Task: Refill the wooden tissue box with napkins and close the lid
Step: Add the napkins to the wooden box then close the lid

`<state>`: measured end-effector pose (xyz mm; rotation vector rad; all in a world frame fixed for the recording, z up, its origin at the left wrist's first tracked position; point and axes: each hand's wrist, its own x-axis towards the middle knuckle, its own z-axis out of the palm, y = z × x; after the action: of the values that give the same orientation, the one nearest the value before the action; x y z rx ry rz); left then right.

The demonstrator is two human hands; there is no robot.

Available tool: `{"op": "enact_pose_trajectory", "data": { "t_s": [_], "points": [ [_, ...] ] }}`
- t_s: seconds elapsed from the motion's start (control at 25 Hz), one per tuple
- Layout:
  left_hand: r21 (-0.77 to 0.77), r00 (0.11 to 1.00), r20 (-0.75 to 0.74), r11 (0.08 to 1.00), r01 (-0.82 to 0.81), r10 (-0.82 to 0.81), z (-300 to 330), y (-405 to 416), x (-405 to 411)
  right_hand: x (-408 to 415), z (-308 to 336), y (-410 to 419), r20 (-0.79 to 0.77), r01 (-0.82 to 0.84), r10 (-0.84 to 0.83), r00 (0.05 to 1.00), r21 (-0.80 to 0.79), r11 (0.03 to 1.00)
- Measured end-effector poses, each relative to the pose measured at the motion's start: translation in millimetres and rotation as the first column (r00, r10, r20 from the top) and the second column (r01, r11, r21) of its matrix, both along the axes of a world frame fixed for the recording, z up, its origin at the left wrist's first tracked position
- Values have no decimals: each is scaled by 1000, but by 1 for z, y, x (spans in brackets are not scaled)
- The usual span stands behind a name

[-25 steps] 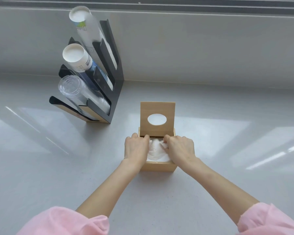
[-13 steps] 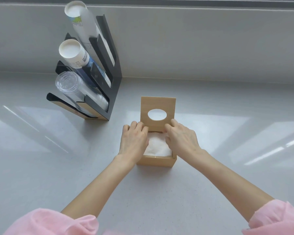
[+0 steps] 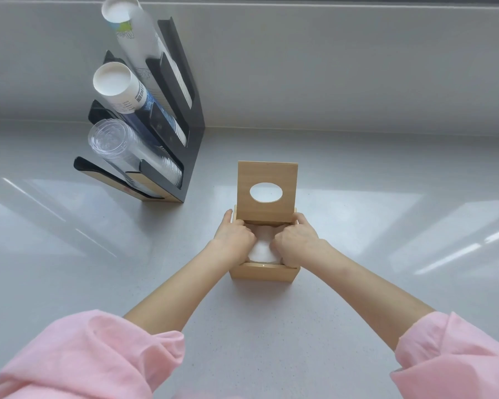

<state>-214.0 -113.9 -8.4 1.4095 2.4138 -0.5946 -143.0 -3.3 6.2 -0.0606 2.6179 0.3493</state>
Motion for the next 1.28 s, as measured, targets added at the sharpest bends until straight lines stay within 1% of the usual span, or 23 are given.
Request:
{"op": "enact_pose_trajectory", "data": {
  "t_s": [0.08, 0.12, 0.2, 0.28, 0.36, 0.44, 0.52, 0.6, 0.64, 0.68, 0.76, 0.84, 0.88, 0.96, 1.08, 1.28],
  "points": [
    [0, 1000, -3, 1000, 13, -13, 1, 0, 0, 2, -2, 1, -33, 5, -7, 999, -48, 999],
    [-4, 1000, 12, 1000, 18, -18, 2, -1, -1, 6, -3, 3, -68, 20, -28, 997, -113, 993],
    [37, 994, 106, 999, -16, 12, 6, -3, -3, 17, -2, 6, -142, 69, -121, 982, -326, 943],
    [159, 973, 223, 982, -103, 66, 19, -4, -4, 25, 9, 9, -187, 115, -248, 950, -532, 839],
    [316, 961, 269, 936, -156, 69, 35, -5, -5, 29, 22, 12, -234, 151, -379, 895, -642, 752],
    [459, 969, 237, 872, -171, 65, 49, -7, -5, 27, 33, 18, -329, 153, -479, 814, -674, 723],
    [544, 976, 196, 818, -185, 91, 59, -8, -8, 21, 41, 25, -440, 119, -522, 731, -671, 732],
    [606, 979, 161, 770, -197, 123, 65, -7, -14, 10, 46, 33, -497, 104, -538, 681, -661, 743],
    [630, 979, 143, 750, -202, 144, 67, -5, -17, 4, 48, 37, -505, 110, -540, 673, -654, 749],
    [640, 979, 122, 740, -206, 166, 68, -3, -21, -1, 49, 39, -501, 121, -541, 675, -648, 752],
    [623, 975, 85, 752, -214, 207, 68, 3, -30, -12, 49, 42, -452, 164, -555, 699, -654, 739],
    [578, 968, 86, 779, -241, 236, 67, 10, -37, -21, 46, 41, -375, 206, -590, 715, -693, 691],
    [554, 964, 101, 790, -261, 247, 66, 14, -41, -25, 44, 41, -356, 206, -610, 708, -723, 660],
    [527, 956, 137, 798, -292, 260, 65, 21, -48, -33, 41, 43, -356, 175, -660, 662, -782, 598],
    [552, 954, 136, 779, -298, 269, 62, 25, -55, -38, 41, 46, -331, 158, -719, 611, -839, 520],
    [605, 949, 129, 735, -304, 287, 64, 23, -56, -41, 46, 49, -287, 164, -745, 602, -869, 468]
  ]
}}
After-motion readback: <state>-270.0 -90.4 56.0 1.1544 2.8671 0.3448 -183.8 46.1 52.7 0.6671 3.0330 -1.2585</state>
